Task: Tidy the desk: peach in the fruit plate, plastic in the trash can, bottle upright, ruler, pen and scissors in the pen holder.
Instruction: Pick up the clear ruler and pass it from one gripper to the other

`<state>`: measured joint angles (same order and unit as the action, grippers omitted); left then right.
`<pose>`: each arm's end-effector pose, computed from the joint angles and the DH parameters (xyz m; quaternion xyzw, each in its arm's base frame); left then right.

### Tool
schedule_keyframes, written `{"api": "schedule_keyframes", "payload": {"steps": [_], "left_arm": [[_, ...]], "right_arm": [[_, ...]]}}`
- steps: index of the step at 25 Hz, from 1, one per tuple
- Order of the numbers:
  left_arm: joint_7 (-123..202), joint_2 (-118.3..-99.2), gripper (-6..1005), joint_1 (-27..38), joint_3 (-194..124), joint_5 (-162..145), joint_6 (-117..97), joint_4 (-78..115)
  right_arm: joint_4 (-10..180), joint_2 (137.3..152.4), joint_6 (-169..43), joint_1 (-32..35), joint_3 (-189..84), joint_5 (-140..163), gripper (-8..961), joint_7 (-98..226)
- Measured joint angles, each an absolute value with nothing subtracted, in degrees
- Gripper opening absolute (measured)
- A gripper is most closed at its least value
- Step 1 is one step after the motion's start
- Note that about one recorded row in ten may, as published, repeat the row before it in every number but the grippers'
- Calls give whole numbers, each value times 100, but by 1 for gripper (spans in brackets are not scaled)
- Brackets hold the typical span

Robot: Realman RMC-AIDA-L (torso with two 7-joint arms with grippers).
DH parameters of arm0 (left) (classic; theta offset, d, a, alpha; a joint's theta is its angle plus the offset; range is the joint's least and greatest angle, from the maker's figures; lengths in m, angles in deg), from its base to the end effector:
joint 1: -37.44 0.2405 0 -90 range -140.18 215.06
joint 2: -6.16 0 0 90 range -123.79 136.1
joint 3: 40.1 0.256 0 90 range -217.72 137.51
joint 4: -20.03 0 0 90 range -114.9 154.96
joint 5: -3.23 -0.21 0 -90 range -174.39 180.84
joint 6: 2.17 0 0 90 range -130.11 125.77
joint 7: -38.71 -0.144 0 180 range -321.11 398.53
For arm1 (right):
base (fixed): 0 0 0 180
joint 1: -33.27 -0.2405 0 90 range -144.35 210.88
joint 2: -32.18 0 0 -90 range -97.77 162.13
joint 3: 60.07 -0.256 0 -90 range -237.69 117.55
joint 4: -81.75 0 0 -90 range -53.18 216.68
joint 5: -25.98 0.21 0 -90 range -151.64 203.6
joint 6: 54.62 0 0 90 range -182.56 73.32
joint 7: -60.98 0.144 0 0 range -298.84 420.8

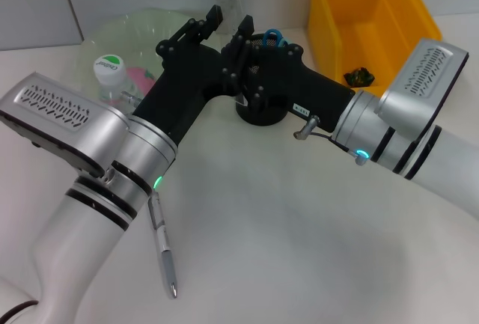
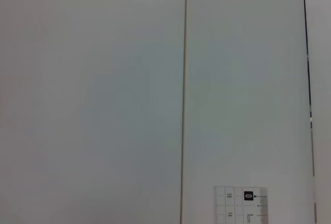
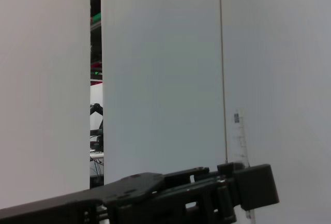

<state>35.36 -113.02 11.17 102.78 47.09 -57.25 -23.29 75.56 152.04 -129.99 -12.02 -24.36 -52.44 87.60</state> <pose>-0.1523 0.3246 -0.0993 -0.7869 -0.1422 -0.4253 0.4239 0.2006 0.3612 -0.0786 -0.8580 0.1144 0.3895 0.3147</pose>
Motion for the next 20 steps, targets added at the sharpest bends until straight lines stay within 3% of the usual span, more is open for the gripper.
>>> {"api": "schedule_keyframes", "payload": {"steps": [8,20], "left_arm": [[3589,-11300,398,1110,10280,4693,-5725,-2320],[3652,-11307,399,1101,10292,4615,-5728,-2295]], "right_arm": [[7558,15204,-12994,-1210,-2438,-5276,11,8796],[7561,15204,-12996,-1198,-2430,-5283,9,8803]]}}
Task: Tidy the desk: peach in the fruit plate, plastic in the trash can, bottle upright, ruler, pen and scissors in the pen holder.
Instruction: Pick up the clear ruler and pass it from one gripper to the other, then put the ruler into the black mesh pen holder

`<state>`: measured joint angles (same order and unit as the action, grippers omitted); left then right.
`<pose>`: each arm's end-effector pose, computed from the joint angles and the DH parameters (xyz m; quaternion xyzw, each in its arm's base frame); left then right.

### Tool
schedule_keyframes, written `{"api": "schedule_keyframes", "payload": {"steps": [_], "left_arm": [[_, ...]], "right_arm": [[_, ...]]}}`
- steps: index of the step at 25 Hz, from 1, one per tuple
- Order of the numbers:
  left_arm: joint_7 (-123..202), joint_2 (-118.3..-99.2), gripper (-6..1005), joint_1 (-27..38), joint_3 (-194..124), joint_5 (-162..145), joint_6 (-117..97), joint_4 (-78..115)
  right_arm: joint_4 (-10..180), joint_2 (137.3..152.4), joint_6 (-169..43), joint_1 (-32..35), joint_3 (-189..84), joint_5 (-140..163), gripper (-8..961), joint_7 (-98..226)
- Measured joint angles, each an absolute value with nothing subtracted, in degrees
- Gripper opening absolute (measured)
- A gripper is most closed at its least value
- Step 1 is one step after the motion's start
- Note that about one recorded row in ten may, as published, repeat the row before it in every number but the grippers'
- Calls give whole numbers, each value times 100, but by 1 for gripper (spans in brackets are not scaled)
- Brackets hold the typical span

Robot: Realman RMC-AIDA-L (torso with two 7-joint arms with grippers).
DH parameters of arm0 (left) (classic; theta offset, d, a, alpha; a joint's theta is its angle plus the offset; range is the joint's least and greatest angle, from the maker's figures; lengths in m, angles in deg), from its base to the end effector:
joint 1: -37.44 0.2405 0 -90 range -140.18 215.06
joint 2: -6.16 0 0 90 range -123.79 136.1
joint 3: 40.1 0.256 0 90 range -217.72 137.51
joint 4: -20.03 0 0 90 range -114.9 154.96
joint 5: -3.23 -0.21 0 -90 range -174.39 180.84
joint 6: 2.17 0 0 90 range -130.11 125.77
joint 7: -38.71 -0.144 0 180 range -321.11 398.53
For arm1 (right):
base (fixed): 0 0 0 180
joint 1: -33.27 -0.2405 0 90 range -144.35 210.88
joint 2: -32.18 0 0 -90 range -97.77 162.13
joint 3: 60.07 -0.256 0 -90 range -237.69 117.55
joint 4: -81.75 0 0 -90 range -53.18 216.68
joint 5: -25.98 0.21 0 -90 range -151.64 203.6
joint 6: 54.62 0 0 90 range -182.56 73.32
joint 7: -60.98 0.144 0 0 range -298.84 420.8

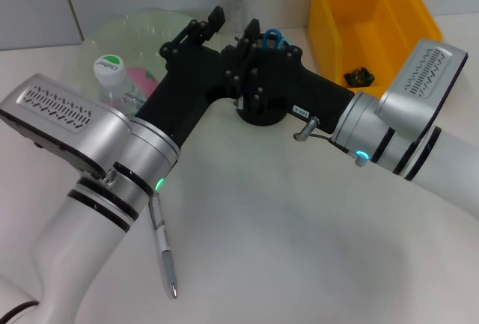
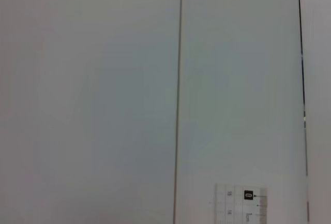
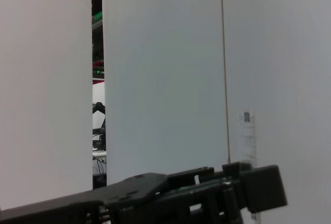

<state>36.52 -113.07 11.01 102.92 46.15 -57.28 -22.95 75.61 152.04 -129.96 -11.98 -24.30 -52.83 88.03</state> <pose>-0.1516 0.3235 -0.1010 -0.7902 -0.1423 -0.4270 0.4159 0.2009 0.3605 -0.0793 -0.8594 0.1161 0.3889 0.3110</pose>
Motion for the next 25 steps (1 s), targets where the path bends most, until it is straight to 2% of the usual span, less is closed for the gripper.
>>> {"api": "schedule_keyframes", "payload": {"steps": [5,8,19,23,25], "left_arm": [[3709,-11306,399,1114,10298,4612,-5730,-2299],[3716,-11304,608,1154,10305,4612,-5767,-2318],[4487,-11234,614,1575,10162,4146,-6024,-2269],[5335,-11157,614,1833,9840,3070,-6027,-2274],[5991,-11060,614,1965,9584,2250,-5995,-2300]], "right_arm": [[7564,15204,-12997,-1186,-2430,-5285,9,8805],[7583,15204,-13000,-1168,-2434,-5274,9,8805],[7878,15204,-13102,-1080,-3116,-5248,9,8763],[7980,15204,-13134,-1067,-3294,-5245,9,8753],[8007,15197,-13134,-1062,-3331,-5244,9,8752]]}}
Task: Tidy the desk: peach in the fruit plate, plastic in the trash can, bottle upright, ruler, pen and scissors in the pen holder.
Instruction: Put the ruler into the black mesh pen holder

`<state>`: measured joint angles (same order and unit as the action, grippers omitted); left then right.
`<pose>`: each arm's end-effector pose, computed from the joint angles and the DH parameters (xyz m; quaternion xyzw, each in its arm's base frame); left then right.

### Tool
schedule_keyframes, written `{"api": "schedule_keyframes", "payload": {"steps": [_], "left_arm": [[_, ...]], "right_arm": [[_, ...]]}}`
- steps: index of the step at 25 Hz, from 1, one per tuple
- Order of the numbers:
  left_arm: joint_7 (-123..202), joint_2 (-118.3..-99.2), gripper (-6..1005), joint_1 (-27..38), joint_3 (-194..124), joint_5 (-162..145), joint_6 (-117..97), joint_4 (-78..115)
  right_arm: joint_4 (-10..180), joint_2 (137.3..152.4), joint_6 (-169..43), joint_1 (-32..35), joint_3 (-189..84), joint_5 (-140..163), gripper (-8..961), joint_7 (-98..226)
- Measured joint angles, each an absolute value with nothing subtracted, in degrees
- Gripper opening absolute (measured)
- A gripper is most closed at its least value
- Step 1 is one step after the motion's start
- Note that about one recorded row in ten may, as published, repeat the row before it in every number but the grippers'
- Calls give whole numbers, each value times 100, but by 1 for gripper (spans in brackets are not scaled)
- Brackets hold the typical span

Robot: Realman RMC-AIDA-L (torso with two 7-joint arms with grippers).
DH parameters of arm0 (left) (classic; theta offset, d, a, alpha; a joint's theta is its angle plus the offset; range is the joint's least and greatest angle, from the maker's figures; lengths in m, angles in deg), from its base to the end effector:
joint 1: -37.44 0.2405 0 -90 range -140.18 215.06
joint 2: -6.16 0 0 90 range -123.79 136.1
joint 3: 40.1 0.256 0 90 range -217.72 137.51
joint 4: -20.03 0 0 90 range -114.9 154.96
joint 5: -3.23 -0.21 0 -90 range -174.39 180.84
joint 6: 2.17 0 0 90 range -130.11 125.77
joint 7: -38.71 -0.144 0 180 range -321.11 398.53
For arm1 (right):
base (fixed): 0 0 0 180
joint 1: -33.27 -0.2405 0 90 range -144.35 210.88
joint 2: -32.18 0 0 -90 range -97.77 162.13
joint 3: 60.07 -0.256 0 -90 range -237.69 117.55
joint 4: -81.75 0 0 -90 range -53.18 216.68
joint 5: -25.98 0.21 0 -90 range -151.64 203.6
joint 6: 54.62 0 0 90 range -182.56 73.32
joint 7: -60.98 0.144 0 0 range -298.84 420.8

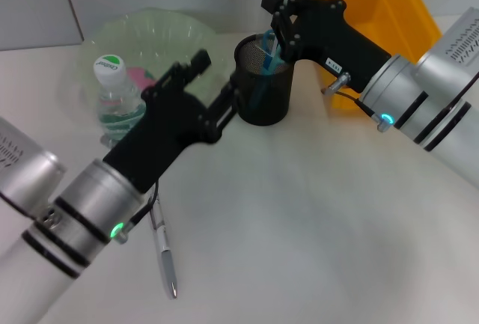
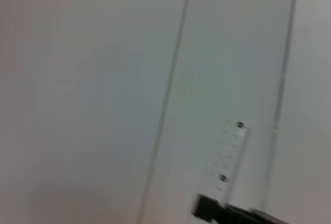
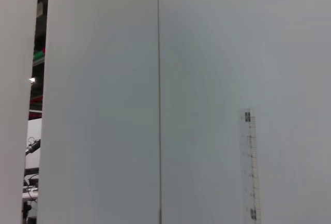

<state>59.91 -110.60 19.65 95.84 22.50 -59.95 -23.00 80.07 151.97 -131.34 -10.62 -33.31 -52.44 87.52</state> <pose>-0.1867 0.2946 -0.0884 -0.8025 -0.1959 -0.4565 0.3304 0.2056 0.3810 -0.0452 -0.8116 0.1141 0.4214 0.3883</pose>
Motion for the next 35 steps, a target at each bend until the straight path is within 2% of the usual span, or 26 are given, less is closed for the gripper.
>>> {"api": "schedule_keyframes", "payload": {"steps": [1,4,6,17,18,26,35], "left_arm": [[6671,-10960,614,2049,9308,1461,-5972,-2316],[6942,-10928,613,2072,9198,1175,-5967,-2320],[8165,-10777,613,2192,8581,-313,-5941,-2373],[9588,-10703,614,2990,6949,-3328,-5724,-3238],[10074,-10755,614,3236,6424,-4293,-5690,-3618],[10843,-11019,614,3527,5464,-5991,-5894,-4032],[10793,-11129,613,3454,5271,-6123,-5947,-3880]], "right_arm": [[8040,15191,-13120,-1060,-3355,-5242,9,8752],[8080,15187,-13089,-1060,-3368,-5241,10,8764],[8114,15178,-13046,-1059,-3371,-5241,10,8791],[8228,15167,-12822,-1083,-3381,-5241,9,8986],[8251,15168,-12796,-1084,-3380,-5241,9,9024],[8298,15169,-12496,-1132,-3340,-5241,10,9098],[8290,15185,-12333,-1182,-3376,-5241,9,9103]]}}
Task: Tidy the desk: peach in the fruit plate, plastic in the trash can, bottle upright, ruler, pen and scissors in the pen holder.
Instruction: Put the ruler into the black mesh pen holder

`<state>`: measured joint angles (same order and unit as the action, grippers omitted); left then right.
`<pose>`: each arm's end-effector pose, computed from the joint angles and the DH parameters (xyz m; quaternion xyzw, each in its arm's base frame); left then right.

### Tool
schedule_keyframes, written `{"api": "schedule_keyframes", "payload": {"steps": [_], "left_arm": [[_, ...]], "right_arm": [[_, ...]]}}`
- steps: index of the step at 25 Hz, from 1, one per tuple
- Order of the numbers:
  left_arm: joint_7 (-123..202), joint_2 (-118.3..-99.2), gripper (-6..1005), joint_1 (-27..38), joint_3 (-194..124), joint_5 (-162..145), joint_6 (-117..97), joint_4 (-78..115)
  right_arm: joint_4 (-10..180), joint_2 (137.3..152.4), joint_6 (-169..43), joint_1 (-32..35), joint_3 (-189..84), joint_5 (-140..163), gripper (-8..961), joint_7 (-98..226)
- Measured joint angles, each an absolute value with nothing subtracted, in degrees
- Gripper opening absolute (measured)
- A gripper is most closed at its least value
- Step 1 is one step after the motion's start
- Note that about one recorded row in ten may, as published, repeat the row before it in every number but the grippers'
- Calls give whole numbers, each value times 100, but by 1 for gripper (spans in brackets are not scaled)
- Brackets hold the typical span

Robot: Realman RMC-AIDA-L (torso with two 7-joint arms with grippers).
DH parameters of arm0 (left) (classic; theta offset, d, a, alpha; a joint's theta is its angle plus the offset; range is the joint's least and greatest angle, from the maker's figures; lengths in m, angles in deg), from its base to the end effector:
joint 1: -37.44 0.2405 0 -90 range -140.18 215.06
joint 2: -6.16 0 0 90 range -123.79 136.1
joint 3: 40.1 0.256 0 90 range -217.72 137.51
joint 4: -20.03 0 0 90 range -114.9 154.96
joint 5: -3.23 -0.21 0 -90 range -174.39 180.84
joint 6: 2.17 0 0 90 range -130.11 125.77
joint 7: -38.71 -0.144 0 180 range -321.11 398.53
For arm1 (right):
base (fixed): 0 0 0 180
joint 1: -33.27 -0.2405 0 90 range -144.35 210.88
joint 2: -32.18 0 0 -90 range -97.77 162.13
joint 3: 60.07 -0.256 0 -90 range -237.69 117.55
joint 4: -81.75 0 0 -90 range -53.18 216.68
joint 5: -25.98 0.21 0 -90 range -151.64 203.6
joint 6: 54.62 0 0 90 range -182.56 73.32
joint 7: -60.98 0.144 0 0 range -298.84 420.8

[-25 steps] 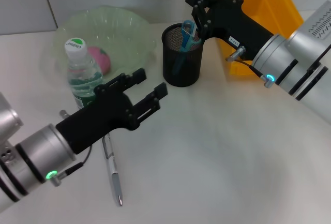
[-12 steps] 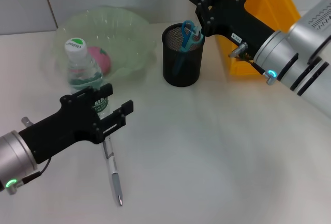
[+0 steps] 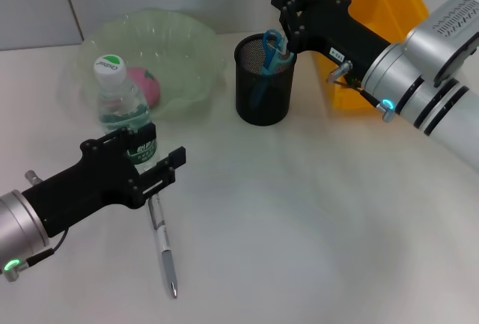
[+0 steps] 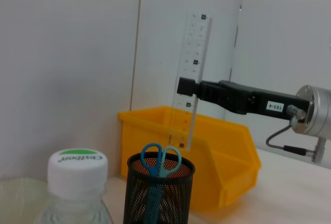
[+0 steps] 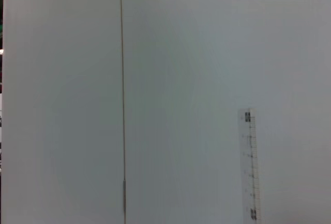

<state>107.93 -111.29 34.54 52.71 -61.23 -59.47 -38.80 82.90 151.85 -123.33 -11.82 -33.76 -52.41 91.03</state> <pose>-0.2493 0.2806 -0.0344 -0.8971 -0.1967 -0.2934 0.2653 0.2138 0.4016 -0.0412 -0.8165 0.1491 0.3809 0.4075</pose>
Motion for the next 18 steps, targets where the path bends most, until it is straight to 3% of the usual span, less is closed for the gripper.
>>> {"api": "schedule_keyframes", "payload": {"steps": [18], "left_arm": [[10852,-11187,614,3193,5295,-6182,-5965,-3802]], "right_arm": [[8188,15203,-11852,-1316,-3389,-5234,9,9116]]}}
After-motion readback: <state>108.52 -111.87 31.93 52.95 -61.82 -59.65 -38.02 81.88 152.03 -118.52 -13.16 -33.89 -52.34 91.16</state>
